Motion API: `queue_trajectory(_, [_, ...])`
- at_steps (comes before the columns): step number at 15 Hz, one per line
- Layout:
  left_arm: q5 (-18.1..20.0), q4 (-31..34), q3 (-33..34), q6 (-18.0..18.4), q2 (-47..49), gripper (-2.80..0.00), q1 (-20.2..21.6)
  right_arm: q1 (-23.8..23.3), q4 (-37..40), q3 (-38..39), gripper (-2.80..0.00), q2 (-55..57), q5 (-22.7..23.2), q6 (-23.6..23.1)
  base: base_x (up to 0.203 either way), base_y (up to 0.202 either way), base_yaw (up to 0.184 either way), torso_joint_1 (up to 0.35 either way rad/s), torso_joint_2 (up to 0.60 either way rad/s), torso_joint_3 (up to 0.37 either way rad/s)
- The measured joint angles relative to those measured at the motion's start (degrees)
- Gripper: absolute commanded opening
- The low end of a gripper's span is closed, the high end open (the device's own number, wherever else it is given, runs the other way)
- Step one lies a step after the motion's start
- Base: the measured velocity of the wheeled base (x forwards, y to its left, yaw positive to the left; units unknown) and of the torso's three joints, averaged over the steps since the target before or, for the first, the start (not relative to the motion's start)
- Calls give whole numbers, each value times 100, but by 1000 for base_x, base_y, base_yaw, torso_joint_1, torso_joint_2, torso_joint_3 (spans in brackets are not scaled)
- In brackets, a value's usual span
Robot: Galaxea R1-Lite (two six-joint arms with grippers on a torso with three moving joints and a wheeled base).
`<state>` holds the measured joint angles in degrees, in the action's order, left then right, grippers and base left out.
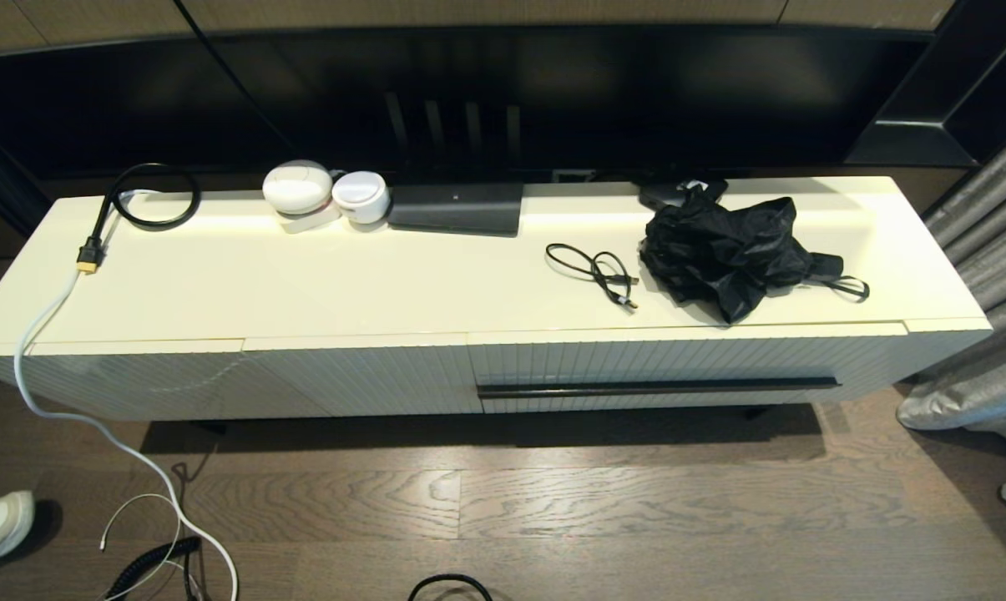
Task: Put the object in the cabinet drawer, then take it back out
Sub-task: Open the drawer
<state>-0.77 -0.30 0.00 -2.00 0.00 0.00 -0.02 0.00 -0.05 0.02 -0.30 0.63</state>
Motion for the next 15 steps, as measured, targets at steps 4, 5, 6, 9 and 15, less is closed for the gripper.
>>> queue_trajectory(4, [-2, -2, 0, 0, 0, -280, 2, -2, -2, 0, -280, 0, -1, 16, 0, 0, 0, 0, 0, 0])
queue_trajectory(5, [2, -2, 0, 2, 0, -280, 2, -2, -7, 0, -280, 0, -3, -6, 0, 0, 0, 0, 0, 0])
queue_trajectory(6, [0, -2, 0, 2, 0, -280, 2, -2, -1, 0, -280, 0, -6, -37, 0, 0, 0, 0, 0, 0])
queue_trajectory(9, [2, -2, 0, 2, 0, -280, 2, -2, -2, 2, -280, 0, -21, -57, 0, 0, 0, 0, 0, 0])
queue_trajectory(15, [0, -2, 0, 2, 0, -280, 2, -2, 0, 0, -280, 0, -97, 41, 0, 0, 0, 0, 0, 0])
